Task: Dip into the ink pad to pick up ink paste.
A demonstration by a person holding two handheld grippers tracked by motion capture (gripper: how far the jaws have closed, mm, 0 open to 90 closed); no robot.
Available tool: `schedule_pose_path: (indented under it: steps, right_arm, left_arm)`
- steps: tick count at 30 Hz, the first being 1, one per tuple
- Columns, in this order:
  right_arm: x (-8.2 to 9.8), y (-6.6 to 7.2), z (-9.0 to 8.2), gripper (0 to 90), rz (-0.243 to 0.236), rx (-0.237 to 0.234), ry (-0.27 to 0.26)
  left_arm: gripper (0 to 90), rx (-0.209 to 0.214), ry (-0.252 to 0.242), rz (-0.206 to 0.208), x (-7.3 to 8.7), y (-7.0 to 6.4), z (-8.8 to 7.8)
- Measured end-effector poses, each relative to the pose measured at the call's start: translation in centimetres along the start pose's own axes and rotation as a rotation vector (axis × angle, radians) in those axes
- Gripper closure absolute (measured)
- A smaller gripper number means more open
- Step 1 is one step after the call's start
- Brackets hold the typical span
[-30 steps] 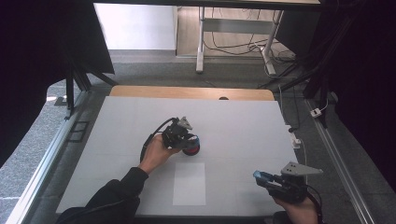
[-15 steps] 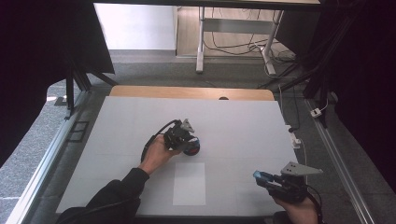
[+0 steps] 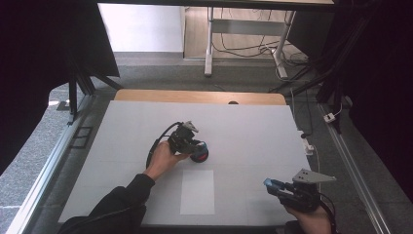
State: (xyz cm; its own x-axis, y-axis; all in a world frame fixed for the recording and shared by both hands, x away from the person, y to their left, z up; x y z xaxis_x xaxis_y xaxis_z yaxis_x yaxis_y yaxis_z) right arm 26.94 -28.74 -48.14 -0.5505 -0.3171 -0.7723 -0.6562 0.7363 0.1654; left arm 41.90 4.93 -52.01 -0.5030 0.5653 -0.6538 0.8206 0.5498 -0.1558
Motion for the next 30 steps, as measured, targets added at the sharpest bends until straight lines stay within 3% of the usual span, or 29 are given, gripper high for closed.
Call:
schedule_pose_path:
  steps: [6, 10, 17, 19, 23, 30]
  right_arm:
    - [0.0, 0.0, 0.0, 67.7, 0.001, 0.000, 0.002]
    - [0.0, 0.0, 0.0, 67.7, 0.000, 0.000, 0.002]
    - [0.0, 0.0, 0.0, 67.6, 0.000, 0.000, 0.002]
    - [0.0, 0.0, 0.0, 67.6, 0.000, 0.000, 0.000]
    - [0.0, 0.0, 0.0, 67.7, 0.000, 0.000, 0.000]
    - [0.0, 0.0, 0.0, 67.6, -0.002, -0.003, 0.003]
  left_arm:
    - [71.0, 0.030, -0.012, -0.031, 0.1, 0.5, 0.0]
    - [71.0, -0.005, 0.003, 0.010, 0.0, 0.0, 0.0]
    - [70.9, -0.108, 0.037, 0.121, -0.2, -1.5, 0.1]
    - [70.9, -0.122, 0.039, 0.133, -0.2, -1.6, 0.2]
    - [70.9, -0.098, 0.022, 0.104, -0.1, -1.3, 0.2]
    - [70.8, -0.013, -0.015, 0.039, 0.2, -0.1, 0.0]
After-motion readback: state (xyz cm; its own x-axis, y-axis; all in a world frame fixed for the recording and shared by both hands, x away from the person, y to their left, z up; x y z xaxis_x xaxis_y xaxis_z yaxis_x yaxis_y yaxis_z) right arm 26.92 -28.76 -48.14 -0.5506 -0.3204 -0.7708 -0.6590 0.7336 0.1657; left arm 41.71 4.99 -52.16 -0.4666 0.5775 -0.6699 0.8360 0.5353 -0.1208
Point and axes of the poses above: each handheld gripper's, and its own axes: z roughly forward along the jaws, x roughly out of its underside, y roughly to its left, the point moved 4 cm from there along z, roughly forward along the jaws, and after that the axes turned 3 degrees about z, right-handed, at the moved point
